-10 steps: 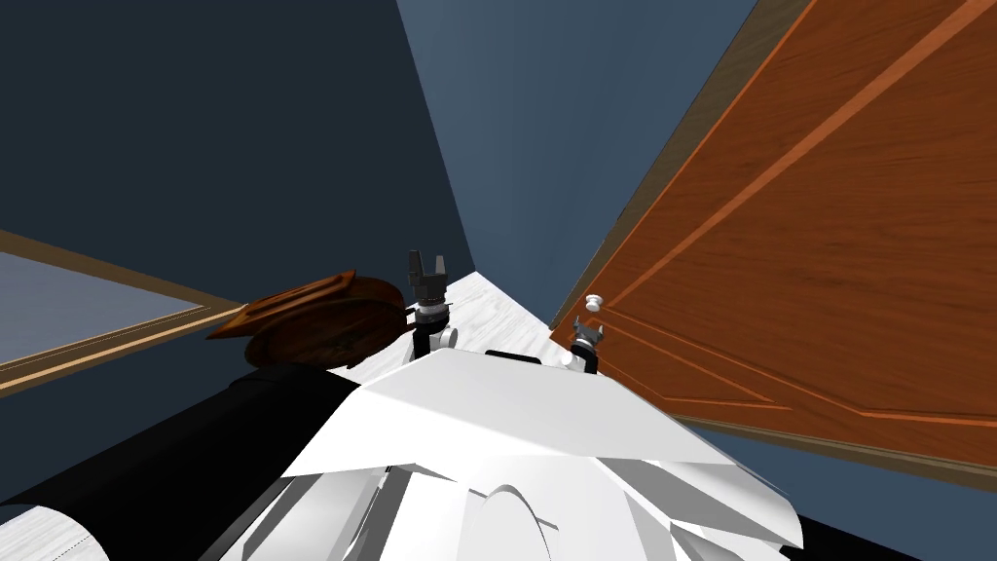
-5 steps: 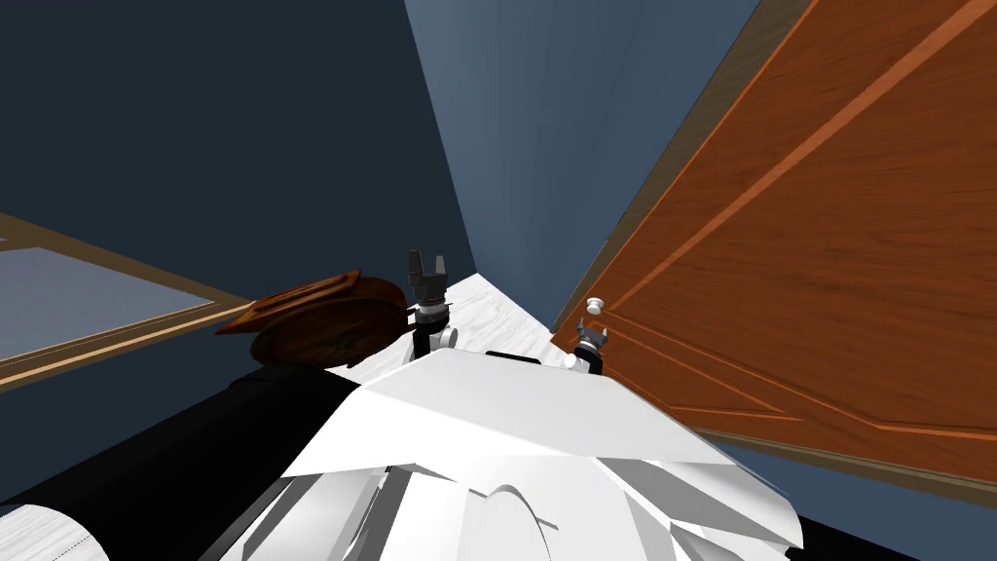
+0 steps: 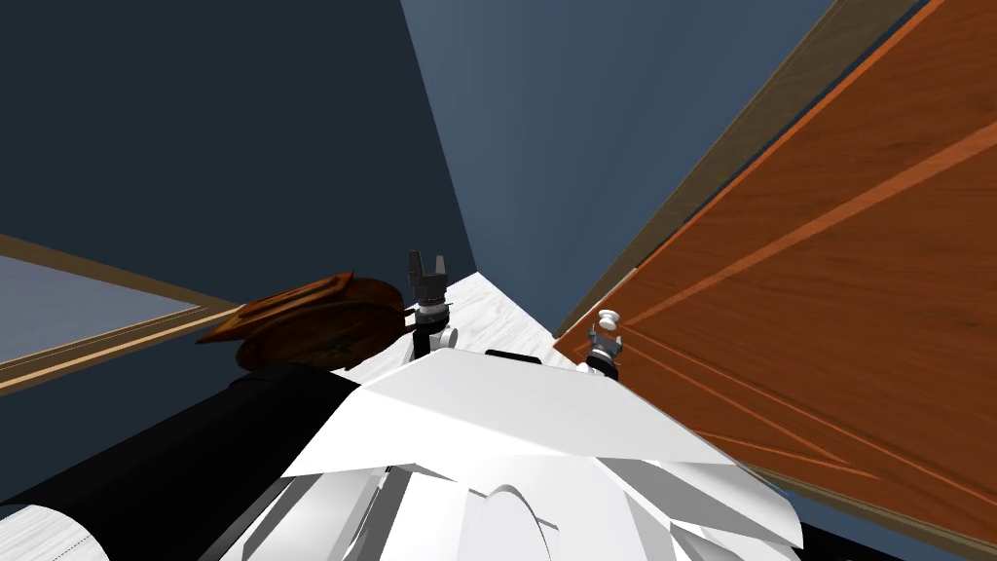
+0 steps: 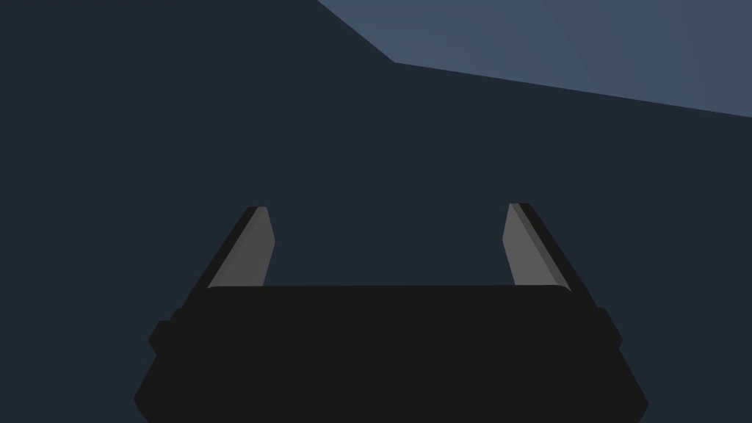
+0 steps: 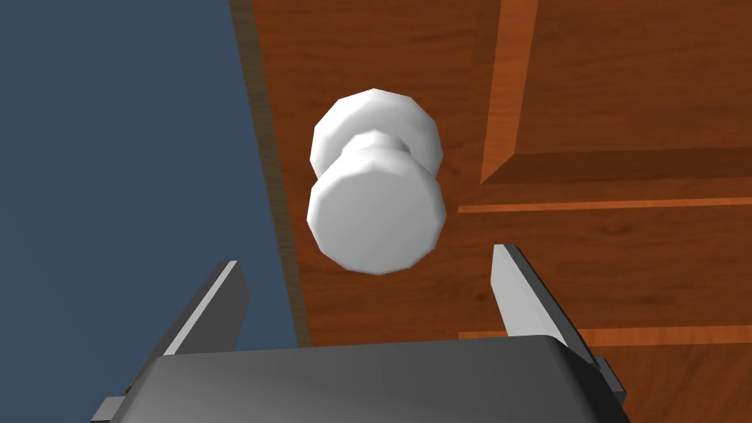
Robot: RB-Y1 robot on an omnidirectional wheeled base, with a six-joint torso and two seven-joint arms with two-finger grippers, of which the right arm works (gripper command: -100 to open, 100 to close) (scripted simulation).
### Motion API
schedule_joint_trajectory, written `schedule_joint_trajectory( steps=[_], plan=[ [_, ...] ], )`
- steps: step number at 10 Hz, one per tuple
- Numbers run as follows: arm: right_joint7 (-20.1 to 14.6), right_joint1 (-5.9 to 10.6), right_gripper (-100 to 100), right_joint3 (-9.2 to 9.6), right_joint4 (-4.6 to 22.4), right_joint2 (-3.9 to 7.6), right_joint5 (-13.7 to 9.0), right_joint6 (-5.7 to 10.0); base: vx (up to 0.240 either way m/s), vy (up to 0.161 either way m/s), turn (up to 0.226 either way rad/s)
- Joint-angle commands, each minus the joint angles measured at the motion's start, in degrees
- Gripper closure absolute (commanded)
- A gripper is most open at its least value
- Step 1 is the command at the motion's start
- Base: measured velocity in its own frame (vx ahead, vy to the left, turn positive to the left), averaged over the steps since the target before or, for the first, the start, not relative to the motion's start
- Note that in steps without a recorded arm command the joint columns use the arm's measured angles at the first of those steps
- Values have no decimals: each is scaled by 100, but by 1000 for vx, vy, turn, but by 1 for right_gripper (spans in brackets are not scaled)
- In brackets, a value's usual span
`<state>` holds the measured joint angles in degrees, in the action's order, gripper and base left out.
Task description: Pull the door open
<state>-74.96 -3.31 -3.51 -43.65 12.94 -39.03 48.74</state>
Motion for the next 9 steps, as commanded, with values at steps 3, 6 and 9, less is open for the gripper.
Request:
schedule_joint_trajectory(
  steps=[3, 6, 9],
  plan=[
    [-429, -219, -100, 12, 22, 375, -52, 22, 137, 4, 43],
    [-487, -293, -100, 7, -32, 451, -68, -8, 114, 1, 19],
    [-487, -293, 100, 7, -32, 451, -68, -8, -14, -4, -1]
  ],
)
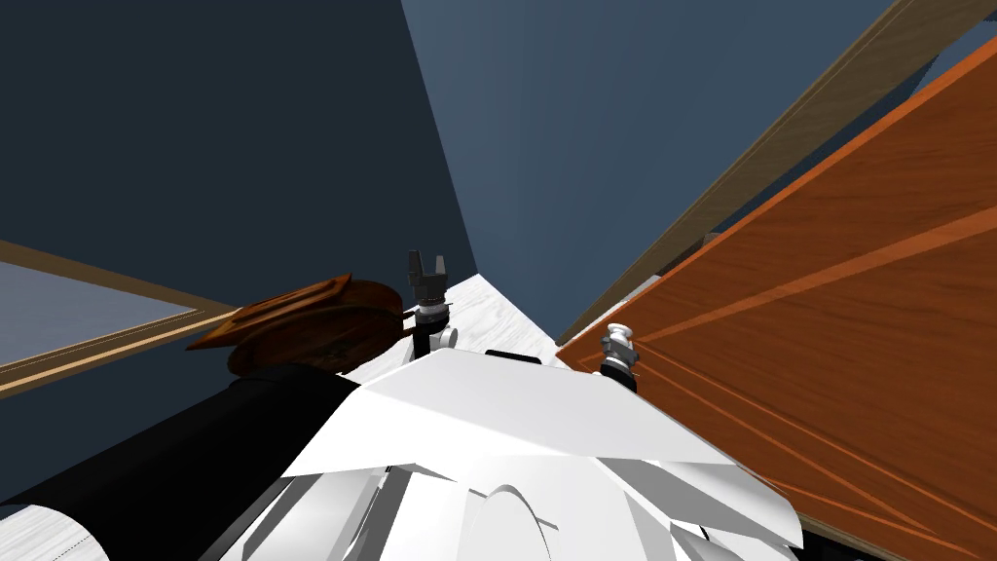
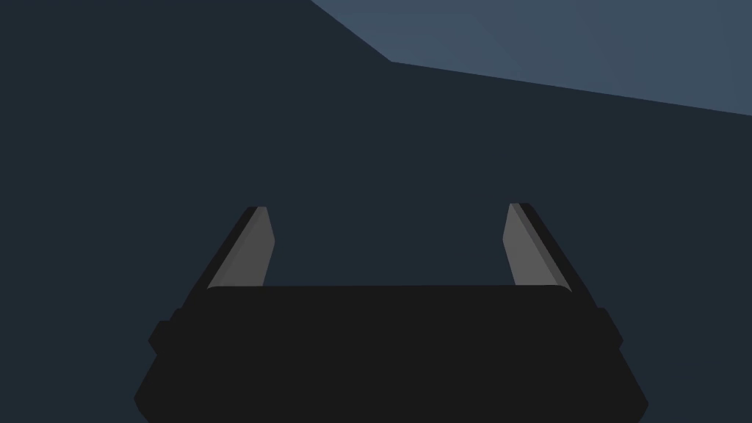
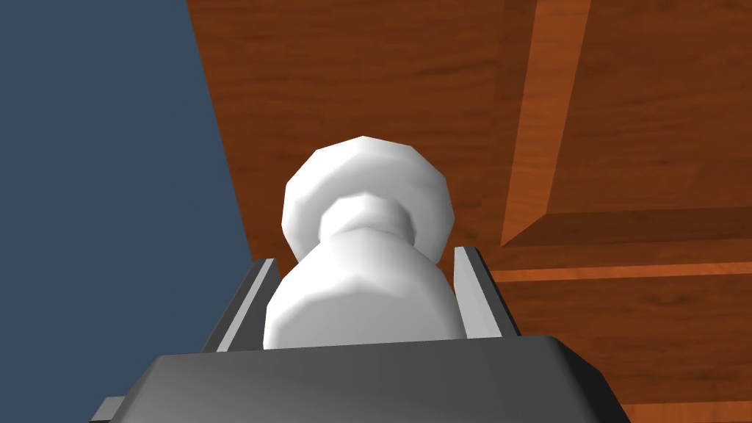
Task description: Pull the door open
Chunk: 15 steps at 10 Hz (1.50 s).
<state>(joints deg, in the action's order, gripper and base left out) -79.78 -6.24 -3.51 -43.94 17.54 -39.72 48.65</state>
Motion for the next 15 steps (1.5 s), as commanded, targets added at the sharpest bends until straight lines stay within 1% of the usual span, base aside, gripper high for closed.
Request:
schedule_joint_trajectory(
  steps=[1, 3, 4, 8, 9, 11, 12, 13, 14, 15],
  plan=[
    [-5, 0, 100, 7, -3, -9, 1, 1, -11, 2, 5],
    [-5, 0, 100, 7, -3, -9, 1, 1, 0, 0, 0],
    [-80, -30, 100, 119, -52, 20, 59, -11, -128, -5, 51],
    [-261, -89, 100, 370, -174, 76, 182, -17, -222, 6, 70],
    [-333, -113, 100, 470, -223, 99, 231, -19, -234, 33, 73],
    [-436, -147, 100, 612, -292, 130, 302, -23, -243, 10, 55],
    [-479, -161, 100, 672, -321, 144, 331, -24, -221, -22, 61],
    [-426, -144, 100, 626, -292, 132, 307, -53, -102, -6, 29],
    [-523, -199, 100, 776, -344, 172, 385, -30, -158, -36, 73],
    [-565, -222, 100, 836, -372, 198, 417, -15, -254, -23, 90]
  ],
)
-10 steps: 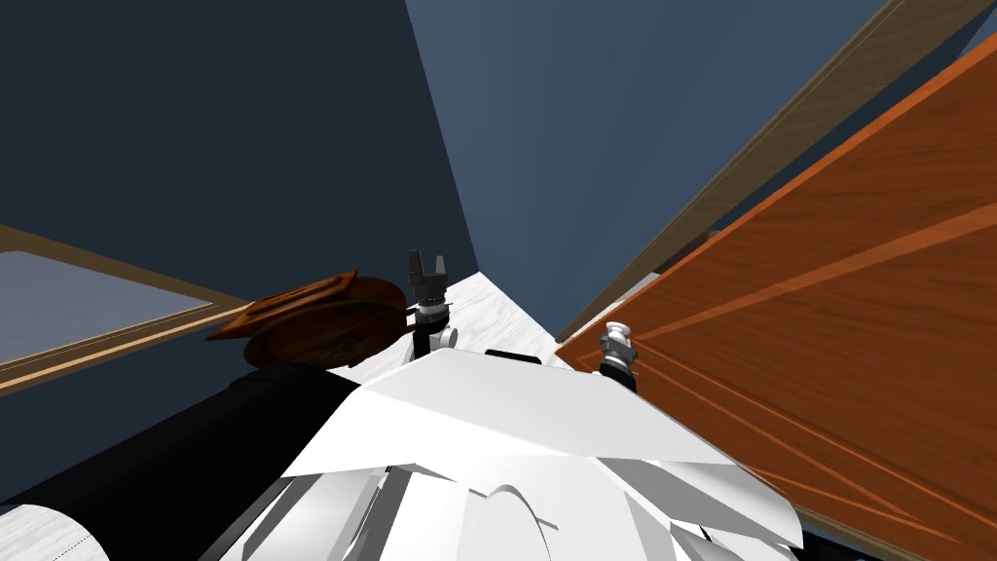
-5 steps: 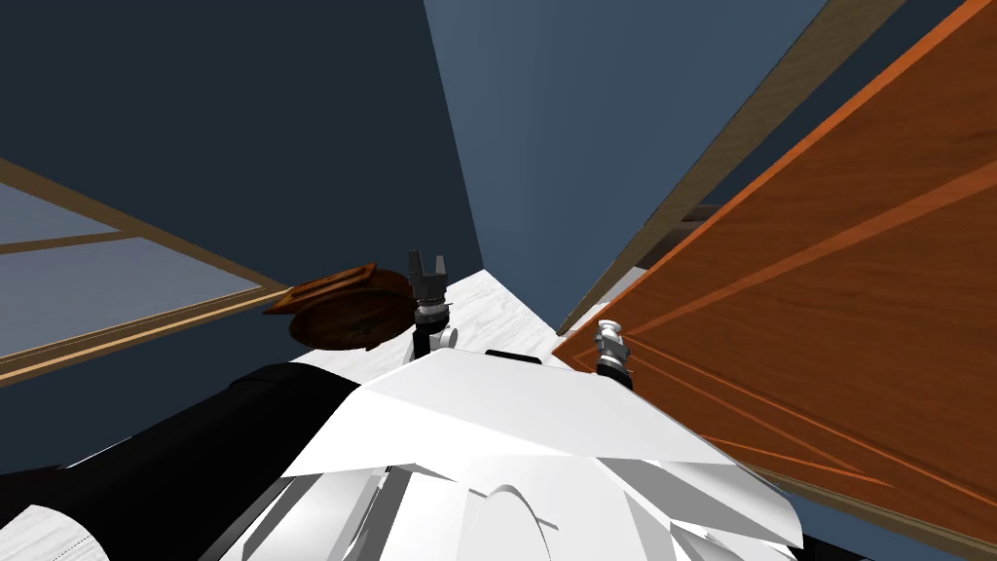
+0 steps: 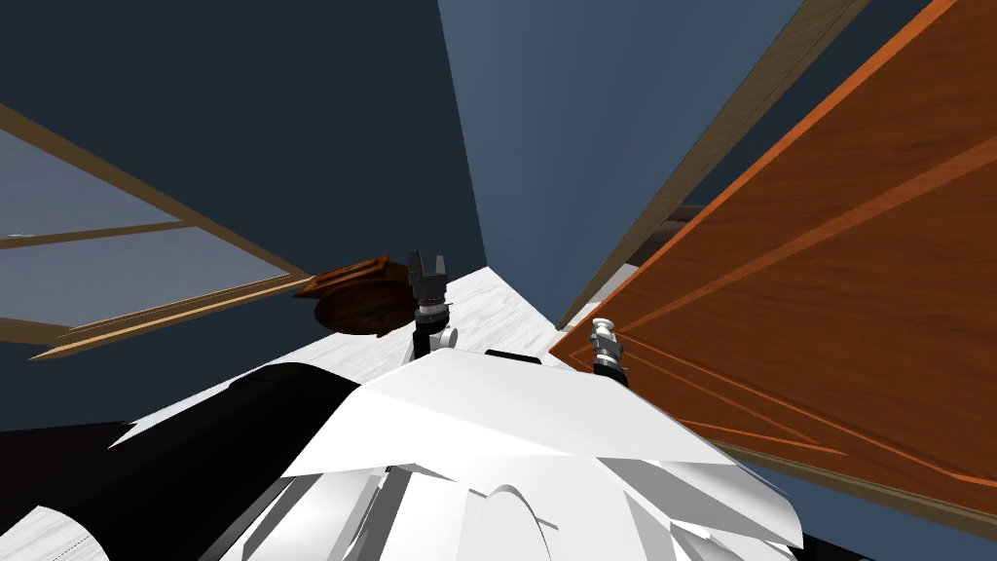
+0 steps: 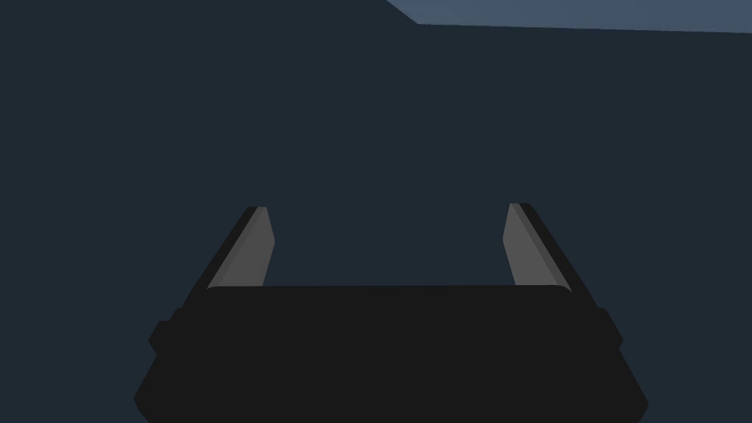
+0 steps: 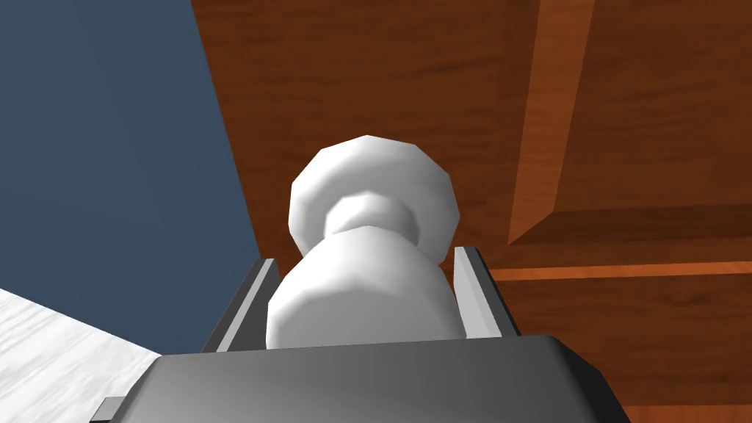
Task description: Pull the door open
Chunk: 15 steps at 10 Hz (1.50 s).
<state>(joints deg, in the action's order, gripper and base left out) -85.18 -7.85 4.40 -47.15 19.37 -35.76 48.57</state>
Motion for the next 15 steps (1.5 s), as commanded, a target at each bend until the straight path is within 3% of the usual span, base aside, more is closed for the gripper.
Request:
schedule_joint_trajectory(
  steps=[1, 6, 7, 15],
  plan=[
    [-71, -86, 100, 112, -82, 43, 58, 9, -237, 12, 55],
    [-357, -242, 100, 524, -278, 220, 280, 111, -253, -11, 61],
    [-336, -198, 100, 490, -197, 196, 265, 131, -120, -10, 27],
    [-902, -572, 100, 1006, -358, 614, 580, 504, -220, -24, 108]
  ],
)
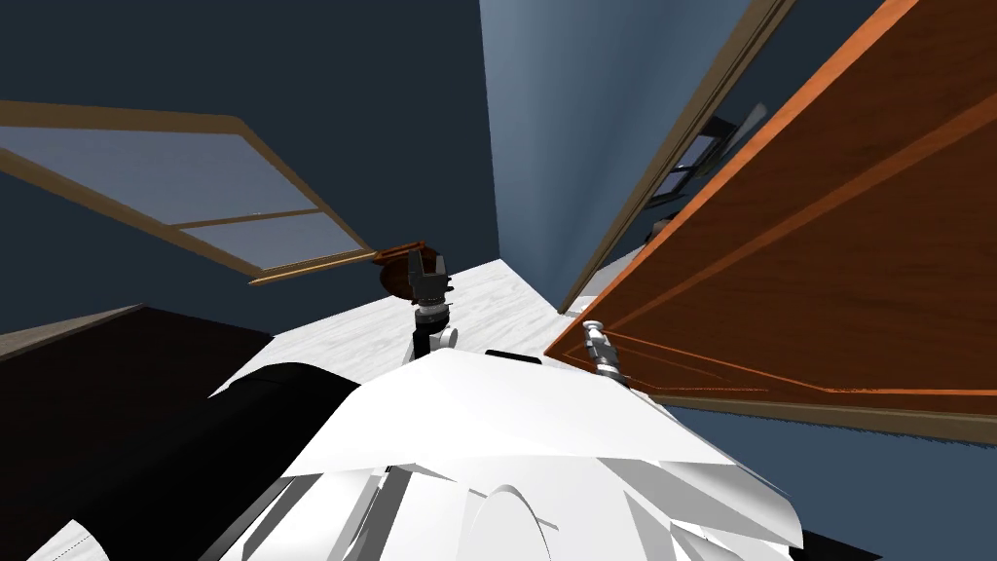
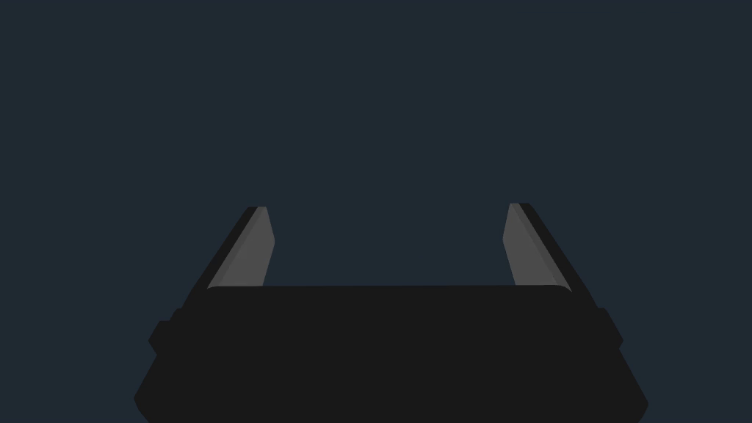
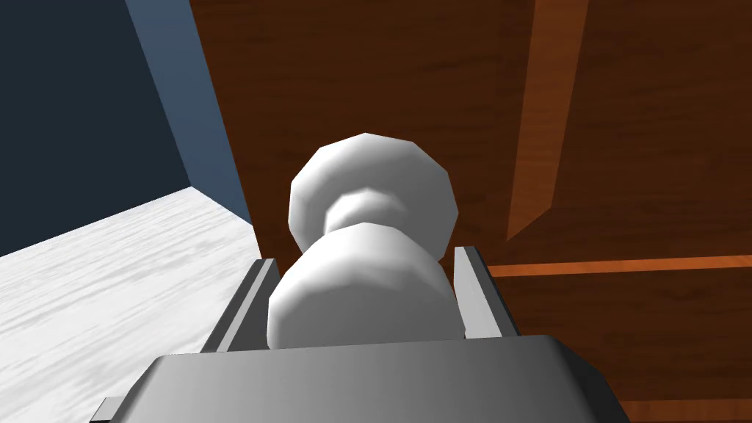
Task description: Pull the door open
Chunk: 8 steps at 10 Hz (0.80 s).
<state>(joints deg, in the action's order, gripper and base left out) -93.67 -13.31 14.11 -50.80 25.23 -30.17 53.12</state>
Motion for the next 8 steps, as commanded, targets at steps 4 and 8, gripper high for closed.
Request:
schedule_joint_trajectory(
  steps=[4, 8],
  plan=[
    [-191, -130, 100, 179, 33, 138, 101, 220, -148, -25, 85],
    [-438, -283, 100, 396, 73, 336, 226, 528, -218, -38, 105]
  ],
)
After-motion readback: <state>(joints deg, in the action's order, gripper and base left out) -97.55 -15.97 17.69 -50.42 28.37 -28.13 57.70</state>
